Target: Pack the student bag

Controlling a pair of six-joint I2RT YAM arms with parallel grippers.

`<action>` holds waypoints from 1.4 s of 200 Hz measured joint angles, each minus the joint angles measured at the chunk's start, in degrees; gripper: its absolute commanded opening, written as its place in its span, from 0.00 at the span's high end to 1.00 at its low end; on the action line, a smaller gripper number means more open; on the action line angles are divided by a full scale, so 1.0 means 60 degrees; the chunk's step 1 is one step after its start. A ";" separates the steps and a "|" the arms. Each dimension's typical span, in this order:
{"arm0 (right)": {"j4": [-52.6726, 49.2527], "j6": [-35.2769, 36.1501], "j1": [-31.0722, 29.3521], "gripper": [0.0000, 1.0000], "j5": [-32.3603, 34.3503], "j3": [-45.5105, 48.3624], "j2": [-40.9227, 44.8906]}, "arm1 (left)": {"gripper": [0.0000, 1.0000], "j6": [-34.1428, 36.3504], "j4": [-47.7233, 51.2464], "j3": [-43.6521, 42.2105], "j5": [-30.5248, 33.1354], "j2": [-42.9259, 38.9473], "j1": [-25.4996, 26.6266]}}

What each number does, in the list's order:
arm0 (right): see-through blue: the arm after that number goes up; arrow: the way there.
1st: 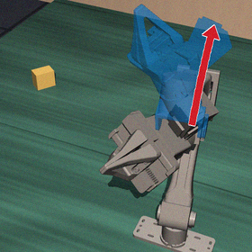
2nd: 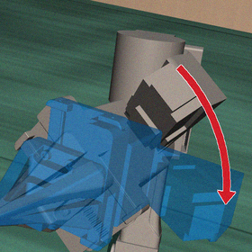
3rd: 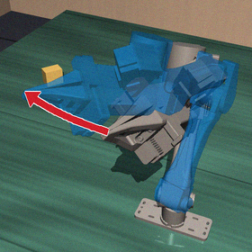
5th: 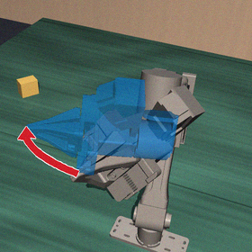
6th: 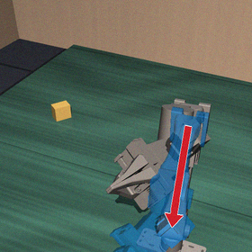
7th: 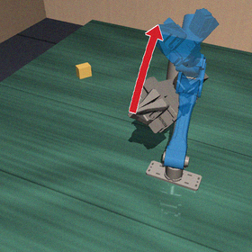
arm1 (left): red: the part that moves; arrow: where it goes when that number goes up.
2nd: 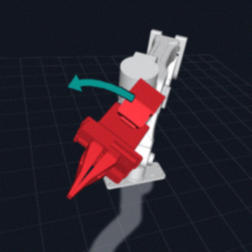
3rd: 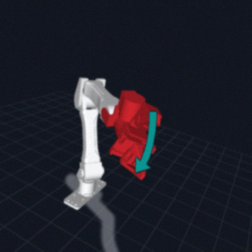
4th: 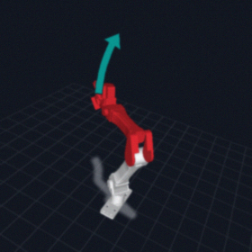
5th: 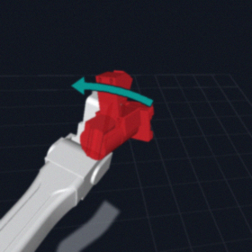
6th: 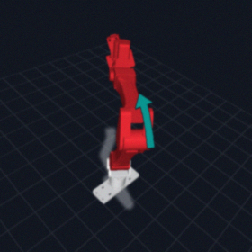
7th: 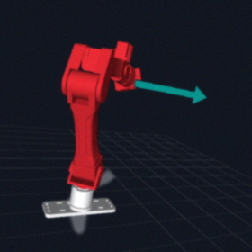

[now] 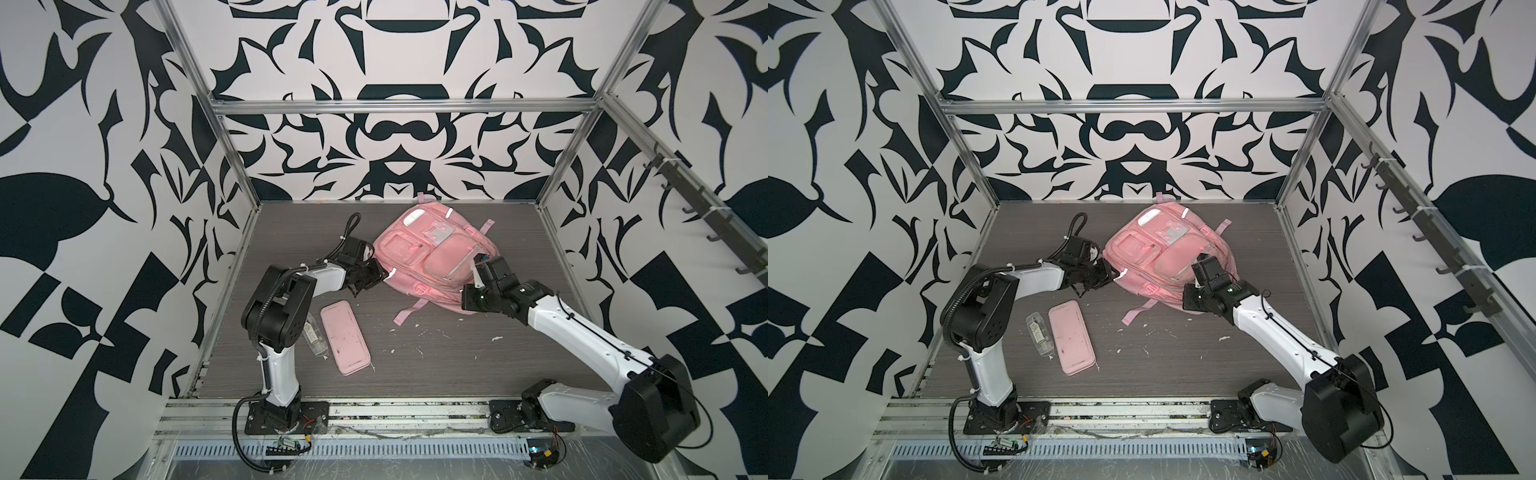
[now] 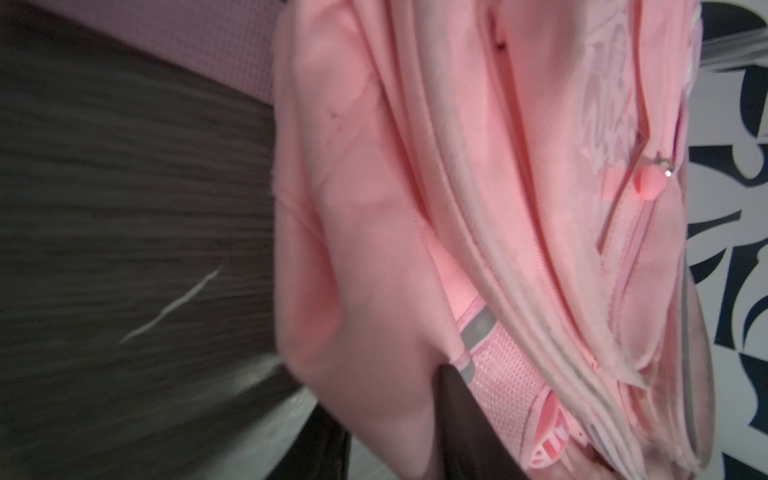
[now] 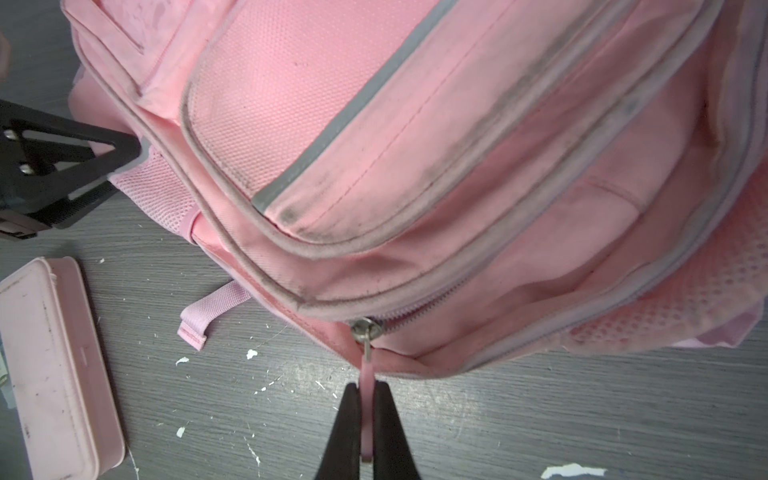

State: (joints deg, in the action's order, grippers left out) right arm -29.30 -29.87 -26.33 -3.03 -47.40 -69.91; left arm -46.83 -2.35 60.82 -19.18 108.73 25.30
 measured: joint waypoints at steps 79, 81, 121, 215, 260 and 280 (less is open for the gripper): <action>0.0215 -0.0280 -0.0557 1.00 -0.0266 -0.0237 -0.1166 | 0.84 -0.0295 -0.0495 -0.0186 0.0022 0.0000 -0.0018; 0.0215 -0.0284 -0.0601 1.00 -0.0266 -0.0273 -0.1213 | 0.84 -0.0302 -0.0499 -0.0189 0.0026 0.0000 -0.0018; 0.0222 -0.0350 -0.1300 1.00 -0.0240 -0.1002 -0.2058 | 0.84 -0.0444 -0.0663 -0.0288 0.0146 0.0000 -0.0018; 0.0215 -0.0503 -0.1752 1.00 -0.0255 -0.1763 -0.2925 | 1.00 -0.0623 -0.1100 -0.0579 0.0288 -0.0066 -0.0018; 0.0423 -0.0568 -0.1945 1.00 -0.0284 -0.1843 -0.3045 | 1.00 -0.0761 -0.1151 -0.0586 0.0244 -0.0066 -0.0018; 0.0692 -0.0645 -0.2189 1.00 -0.0240 -0.2073 -0.3381 | 1.00 -0.0827 -0.1188 -0.0605 0.0233 -0.0076 -0.0015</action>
State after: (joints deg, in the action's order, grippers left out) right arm -25.15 -33.74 -39.46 -4.47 -59.83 -90.19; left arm -51.79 -9.47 57.19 -17.78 108.27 25.21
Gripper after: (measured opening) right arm 0.083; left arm 0.057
